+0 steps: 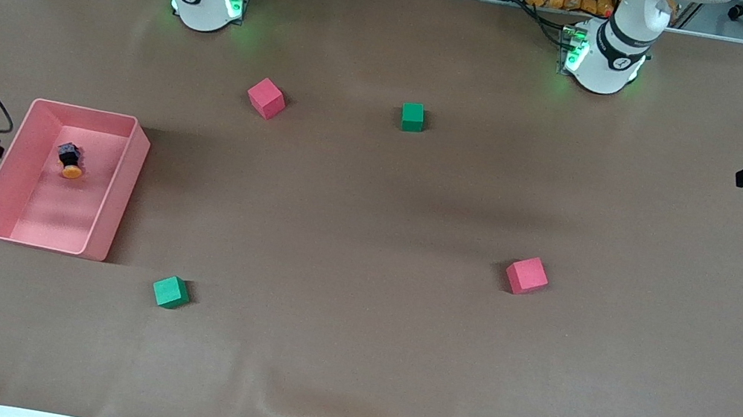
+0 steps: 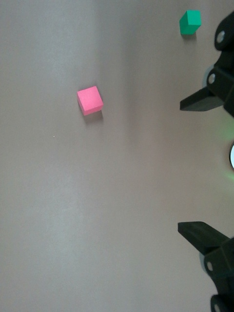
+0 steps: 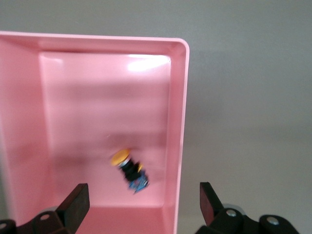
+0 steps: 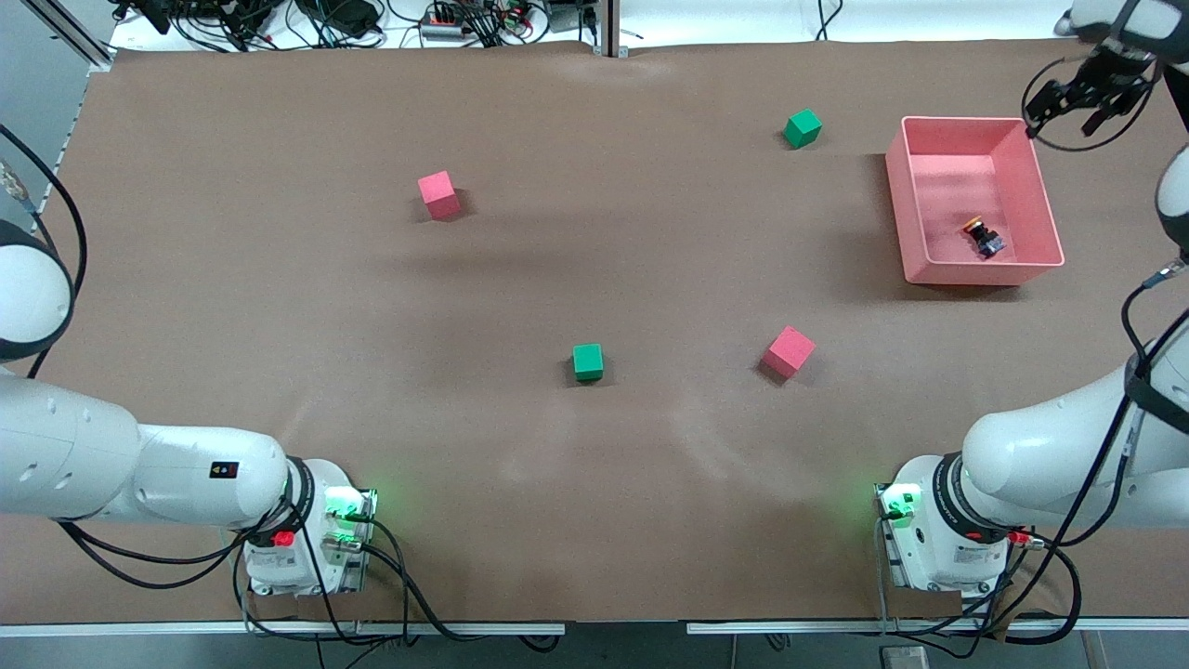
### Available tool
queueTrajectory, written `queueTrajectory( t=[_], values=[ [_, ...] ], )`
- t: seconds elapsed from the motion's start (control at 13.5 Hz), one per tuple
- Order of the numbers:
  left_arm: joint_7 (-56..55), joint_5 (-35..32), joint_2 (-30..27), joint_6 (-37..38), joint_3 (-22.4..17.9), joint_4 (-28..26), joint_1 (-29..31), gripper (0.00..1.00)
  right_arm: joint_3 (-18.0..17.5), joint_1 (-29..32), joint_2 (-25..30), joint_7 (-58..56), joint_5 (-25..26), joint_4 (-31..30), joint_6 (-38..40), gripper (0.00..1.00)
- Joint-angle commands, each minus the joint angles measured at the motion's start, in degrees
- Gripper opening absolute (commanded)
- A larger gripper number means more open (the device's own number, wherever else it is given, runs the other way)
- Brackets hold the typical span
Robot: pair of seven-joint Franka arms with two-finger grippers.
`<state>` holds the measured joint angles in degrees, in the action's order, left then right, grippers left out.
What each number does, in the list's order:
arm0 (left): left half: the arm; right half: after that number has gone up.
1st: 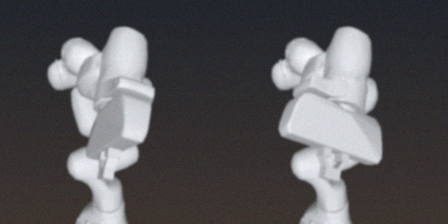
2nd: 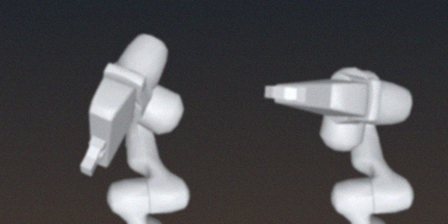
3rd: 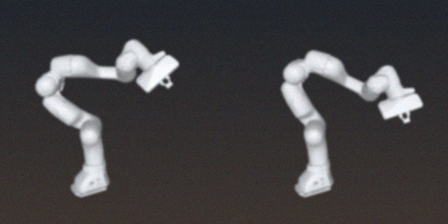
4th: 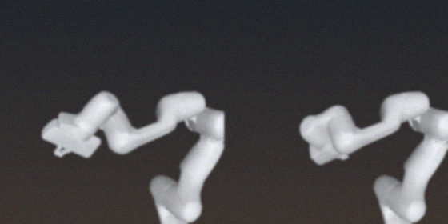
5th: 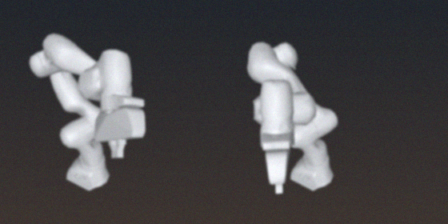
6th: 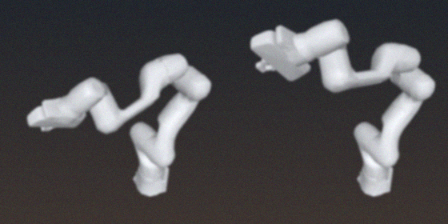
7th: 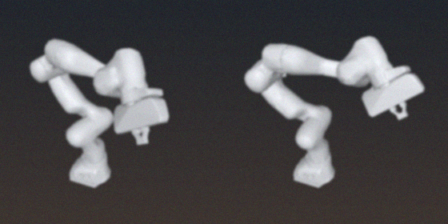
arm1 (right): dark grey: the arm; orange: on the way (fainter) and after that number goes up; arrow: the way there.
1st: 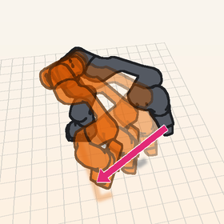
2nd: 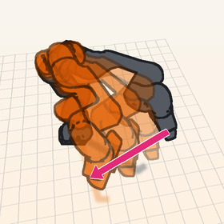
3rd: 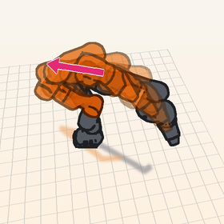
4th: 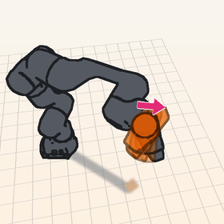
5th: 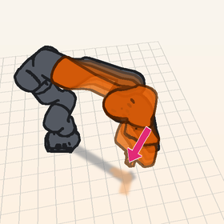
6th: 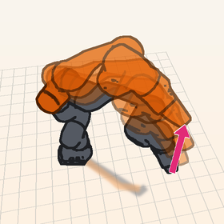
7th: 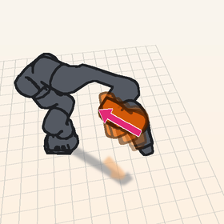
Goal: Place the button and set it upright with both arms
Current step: 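Reach the right gripper down into the pink tray toward the button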
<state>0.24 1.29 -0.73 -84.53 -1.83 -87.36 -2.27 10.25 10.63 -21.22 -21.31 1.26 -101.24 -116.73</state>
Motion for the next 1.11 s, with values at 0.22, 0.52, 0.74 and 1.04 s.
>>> queueTrajectory(
  t=[0.22,0.52,0.74,1.04],
  values=[
    [1.52,0.91,0.11,0.77,-0.02,0.62,0.34,1.0,-0.93,-1.4,-7.59,-10.23,0.59,1.22,-3.32,1.0],
    [1.52,0.91,0.11,0.77,-0.02,0.62,0.34,1.0,-0.93,-1.84,-7.87,-14.9,0.59,-3.42,-8.41,1.0],
    [1.52,0.91,0.11,0.77,-0.02,0.53,0.34,1.0,-0.93,-1.93,-7.52,-17.0,0.59,-7.73,-12.28,1.0],
    [1.52,0.91,0.2,0.77,-0.02,0.53,0.34,1.0,-1.02,-0.97,-7.17,-21.75,0.5,-11.69,-16.41,1.0]
  ],
)
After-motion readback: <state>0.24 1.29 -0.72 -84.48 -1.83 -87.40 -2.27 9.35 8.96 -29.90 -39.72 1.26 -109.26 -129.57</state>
